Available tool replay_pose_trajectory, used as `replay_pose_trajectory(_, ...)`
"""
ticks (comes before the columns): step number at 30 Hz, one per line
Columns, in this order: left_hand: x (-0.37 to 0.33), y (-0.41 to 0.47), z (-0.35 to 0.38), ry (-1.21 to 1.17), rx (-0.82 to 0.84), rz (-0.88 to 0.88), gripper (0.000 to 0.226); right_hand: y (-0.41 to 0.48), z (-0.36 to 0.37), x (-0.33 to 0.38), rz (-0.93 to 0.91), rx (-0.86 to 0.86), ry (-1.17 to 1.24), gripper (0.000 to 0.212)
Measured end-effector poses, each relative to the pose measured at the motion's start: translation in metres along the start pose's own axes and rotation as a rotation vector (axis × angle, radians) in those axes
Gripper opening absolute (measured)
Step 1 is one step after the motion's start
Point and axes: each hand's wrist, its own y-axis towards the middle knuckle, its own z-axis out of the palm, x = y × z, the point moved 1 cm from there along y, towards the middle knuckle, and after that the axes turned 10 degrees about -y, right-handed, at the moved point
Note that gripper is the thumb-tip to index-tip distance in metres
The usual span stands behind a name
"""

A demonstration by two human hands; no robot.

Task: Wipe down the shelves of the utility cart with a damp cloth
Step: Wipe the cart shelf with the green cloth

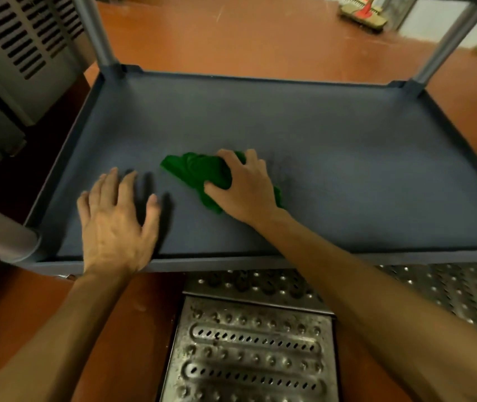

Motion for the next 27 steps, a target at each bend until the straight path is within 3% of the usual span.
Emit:
replay_pose_trajectory(4,-0.008,-0.003,-0.005,-0.041,0.046,-0.009,0.069,-0.001,-0.015,-0.001,0.141,0.146,0.331,0.055)
replay_pose_trajectory(10,-0.037,-0.017,-0.01,-0.364,0.105,-0.07,0.058,-0.031,-0.034,0.001,0.239,0.056,0.578,0.067)
replay_pose_trajectory(12,-0.055,-0.019,-0.02,-0.49,0.148,-0.123,0.058,-0.046,-0.049,0.01,0.286,0.02,0.645,0.062)
replay_pose_trajectory(17,-0.097,-0.026,-0.057,-0.796,0.183,-0.43,0.049,-0.082,-0.106,0.049,0.239,0.106,0.592,0.043)
replay_pose_trajectory(21,-0.113,-0.038,-0.107,-1.127,0.292,-0.802,0.073,-0.112,-0.169,0.094,0.227,0.141,0.634,0.021)
replay_pose_trajectory(24,-0.131,-0.055,-0.164,-1.327,0.318,-1.018,0.072,-0.14,-0.223,0.129,0.213,0.193,0.756,0.019)
replay_pose_trajectory(27,-0.156,-0.07,-0.231,-1.459,0.325,-1.11,0.069,-0.166,-0.283,0.163,0.179,0.257,0.782,0.026)
